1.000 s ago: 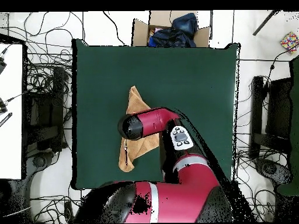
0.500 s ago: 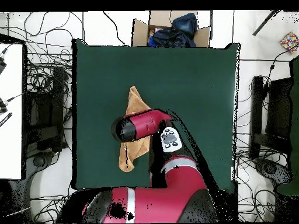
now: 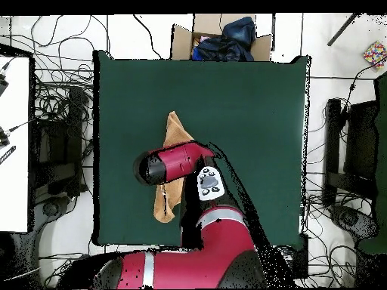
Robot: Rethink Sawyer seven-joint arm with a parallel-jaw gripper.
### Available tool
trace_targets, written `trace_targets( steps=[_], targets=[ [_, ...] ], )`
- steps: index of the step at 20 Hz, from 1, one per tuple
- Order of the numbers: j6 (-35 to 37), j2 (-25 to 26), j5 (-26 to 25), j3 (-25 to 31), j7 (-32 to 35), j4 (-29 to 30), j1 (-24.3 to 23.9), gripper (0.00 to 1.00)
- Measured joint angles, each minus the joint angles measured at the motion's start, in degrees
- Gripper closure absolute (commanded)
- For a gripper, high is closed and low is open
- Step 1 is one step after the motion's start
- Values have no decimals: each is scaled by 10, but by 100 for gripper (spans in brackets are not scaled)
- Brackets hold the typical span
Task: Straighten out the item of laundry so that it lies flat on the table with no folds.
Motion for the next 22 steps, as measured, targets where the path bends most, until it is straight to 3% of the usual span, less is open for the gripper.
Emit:
trace_targets(
  steps=[22],
  targets=[
    [0,29,12,-1,0,-4,-4,0]
  ],
)
